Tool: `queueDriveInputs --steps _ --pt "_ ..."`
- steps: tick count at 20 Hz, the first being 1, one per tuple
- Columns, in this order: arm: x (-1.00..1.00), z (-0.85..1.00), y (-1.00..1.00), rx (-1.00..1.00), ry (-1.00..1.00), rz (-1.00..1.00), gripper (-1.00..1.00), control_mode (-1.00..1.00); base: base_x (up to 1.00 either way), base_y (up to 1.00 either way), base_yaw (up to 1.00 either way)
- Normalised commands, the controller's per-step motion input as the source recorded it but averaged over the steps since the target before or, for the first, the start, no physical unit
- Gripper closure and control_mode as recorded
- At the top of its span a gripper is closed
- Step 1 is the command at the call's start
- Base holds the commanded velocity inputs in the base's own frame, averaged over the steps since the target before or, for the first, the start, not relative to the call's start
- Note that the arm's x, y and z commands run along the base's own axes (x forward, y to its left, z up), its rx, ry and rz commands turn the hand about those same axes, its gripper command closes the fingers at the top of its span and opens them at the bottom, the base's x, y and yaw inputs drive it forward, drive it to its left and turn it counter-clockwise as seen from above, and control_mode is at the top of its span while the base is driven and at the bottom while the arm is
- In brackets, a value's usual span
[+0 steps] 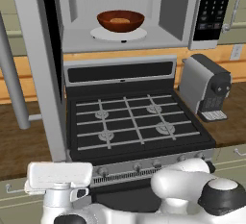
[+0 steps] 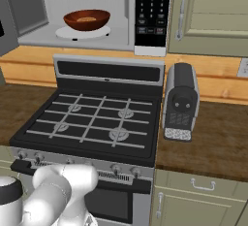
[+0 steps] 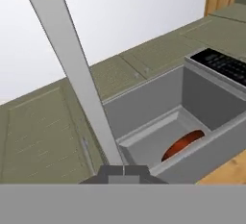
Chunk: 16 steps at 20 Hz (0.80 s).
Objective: Open the microwave, place the bowl with waffle inside the microwave, then close the microwave door and turn it on.
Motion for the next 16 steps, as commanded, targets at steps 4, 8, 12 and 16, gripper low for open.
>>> queueDriveInputs --steps 4,8,12,16 --pt "-0.23 0.87 0.12 -0.30 -0.11 -0.14 1.00 -1.00 0.00 0.00 0.00" --pt "-0.06 0.56 0.21 -0.34 -0.02 -0.14 1.00 -1.00 0.00 0.00 0.00" --pt "0.00 0.22 0.47 -0.40 0.03 -0.12 1.00 -1.00 0.00 0.00 0.00" --pt "-0.06 0.63 0.31 -0.08 -0.03 -0.10 1.00 -1.00 0.00 0.00 0.00"
